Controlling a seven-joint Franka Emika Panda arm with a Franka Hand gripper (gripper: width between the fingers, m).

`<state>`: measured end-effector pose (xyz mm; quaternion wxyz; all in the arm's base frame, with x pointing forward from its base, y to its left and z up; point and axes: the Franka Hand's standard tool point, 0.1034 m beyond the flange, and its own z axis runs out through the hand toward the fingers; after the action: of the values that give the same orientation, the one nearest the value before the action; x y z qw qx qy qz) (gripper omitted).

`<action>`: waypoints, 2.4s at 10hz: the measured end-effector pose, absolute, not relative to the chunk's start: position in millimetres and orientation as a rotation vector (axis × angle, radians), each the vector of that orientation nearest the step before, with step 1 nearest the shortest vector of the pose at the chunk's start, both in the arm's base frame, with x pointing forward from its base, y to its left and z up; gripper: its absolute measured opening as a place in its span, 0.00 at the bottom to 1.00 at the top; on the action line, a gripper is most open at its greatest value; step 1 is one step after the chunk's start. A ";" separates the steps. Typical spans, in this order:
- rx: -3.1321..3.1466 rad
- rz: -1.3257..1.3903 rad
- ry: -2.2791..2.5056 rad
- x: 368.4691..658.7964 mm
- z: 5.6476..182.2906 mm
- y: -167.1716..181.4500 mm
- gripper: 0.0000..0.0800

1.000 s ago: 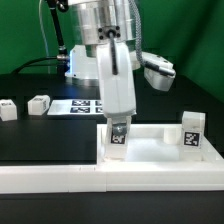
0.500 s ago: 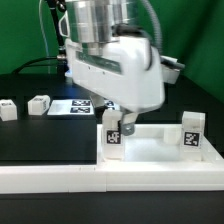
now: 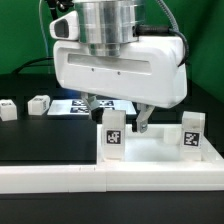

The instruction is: Assemble square table

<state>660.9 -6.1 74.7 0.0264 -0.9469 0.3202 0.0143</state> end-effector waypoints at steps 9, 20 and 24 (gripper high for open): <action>-3.040 -0.143 0.636 675.1 72.8 -12.5 0.36; -2.061 -0.020 2.217 668.5 70.4 -15.0 0.36; -1.804 -0.035 2.458 668.0 70.8 -11.6 0.46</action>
Offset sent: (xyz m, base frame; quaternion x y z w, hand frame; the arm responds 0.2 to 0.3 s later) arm 0.0000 0.0000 0.0000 0.0000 0.0000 -0.1938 0.9810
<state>668.0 -11.6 70.8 0.0464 -0.5910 0.8053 -0.0116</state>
